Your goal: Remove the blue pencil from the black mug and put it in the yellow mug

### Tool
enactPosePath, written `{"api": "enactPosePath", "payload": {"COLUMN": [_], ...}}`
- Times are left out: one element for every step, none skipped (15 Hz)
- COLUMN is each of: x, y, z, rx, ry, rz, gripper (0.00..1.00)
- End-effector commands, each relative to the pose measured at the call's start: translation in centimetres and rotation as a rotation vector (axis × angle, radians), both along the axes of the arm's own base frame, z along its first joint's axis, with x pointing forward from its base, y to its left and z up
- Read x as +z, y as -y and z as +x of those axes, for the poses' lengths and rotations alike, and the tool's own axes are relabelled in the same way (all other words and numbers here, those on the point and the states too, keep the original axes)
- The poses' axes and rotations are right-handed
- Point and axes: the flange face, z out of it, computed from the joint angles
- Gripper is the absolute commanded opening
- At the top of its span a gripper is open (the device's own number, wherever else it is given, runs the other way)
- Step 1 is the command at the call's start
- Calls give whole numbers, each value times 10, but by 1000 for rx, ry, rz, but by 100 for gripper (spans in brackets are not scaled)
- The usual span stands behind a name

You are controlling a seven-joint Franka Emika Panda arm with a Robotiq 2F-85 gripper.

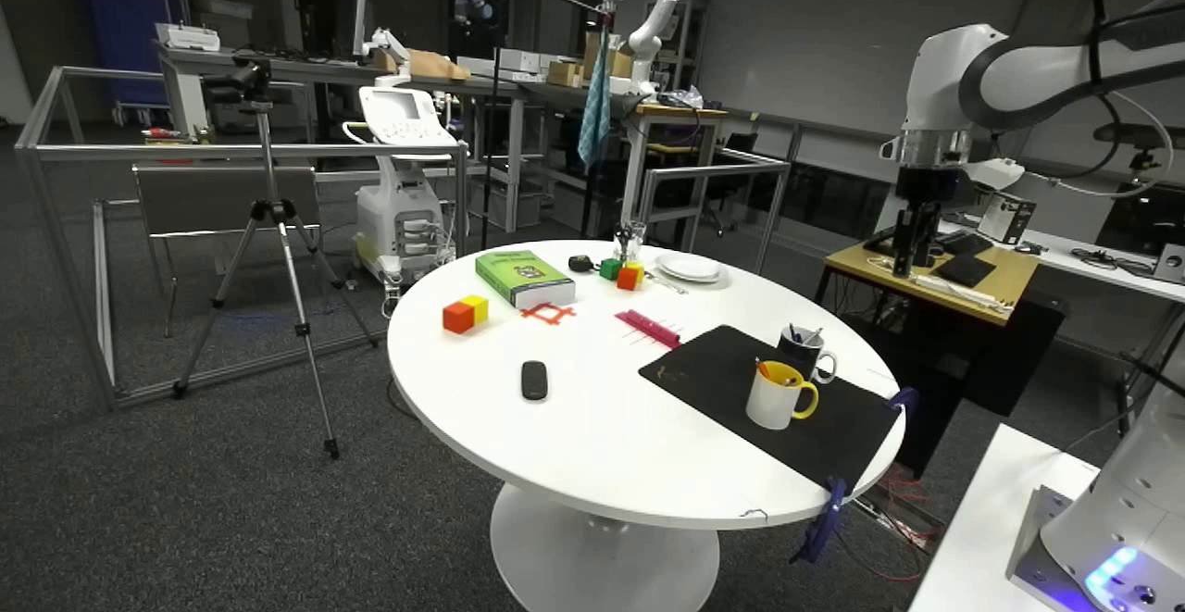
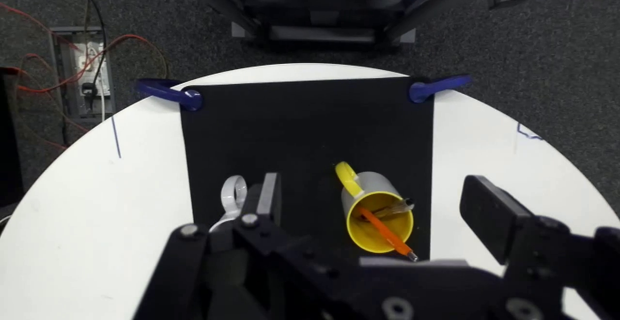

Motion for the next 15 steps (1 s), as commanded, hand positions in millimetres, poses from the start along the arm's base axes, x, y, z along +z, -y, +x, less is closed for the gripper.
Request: {"api": "enactPosePath", "payload": {"x": [-9, -13, -17, -21, -24, -29, -32, -35, -40, -43, -47, -49, -51, -53, -56], "y": [22, 29, 36, 45, 52, 60, 69, 76, 83, 90, 96, 102, 108, 114, 118], "z": [15, 19, 23, 28, 31, 34, 37, 40, 43, 45, 48, 50, 52, 54, 54], "rx": [28, 22, 9, -15, -34, -50, -70, -80, -84, -78, -70, -57, -50, -40, -43], "ry": [35, 46, 58, 70, 77, 84, 92, 101, 104, 106, 110, 112, 114, 121, 107], "rz": [-48, -56, -57, -60, -57, -50, -44, -37, -30, -25, -14, -4, 3, 0, 5], "gripper": [100, 100, 100, 100, 100, 100, 100, 100, 100, 100, 100, 100, 100, 100, 100]}}
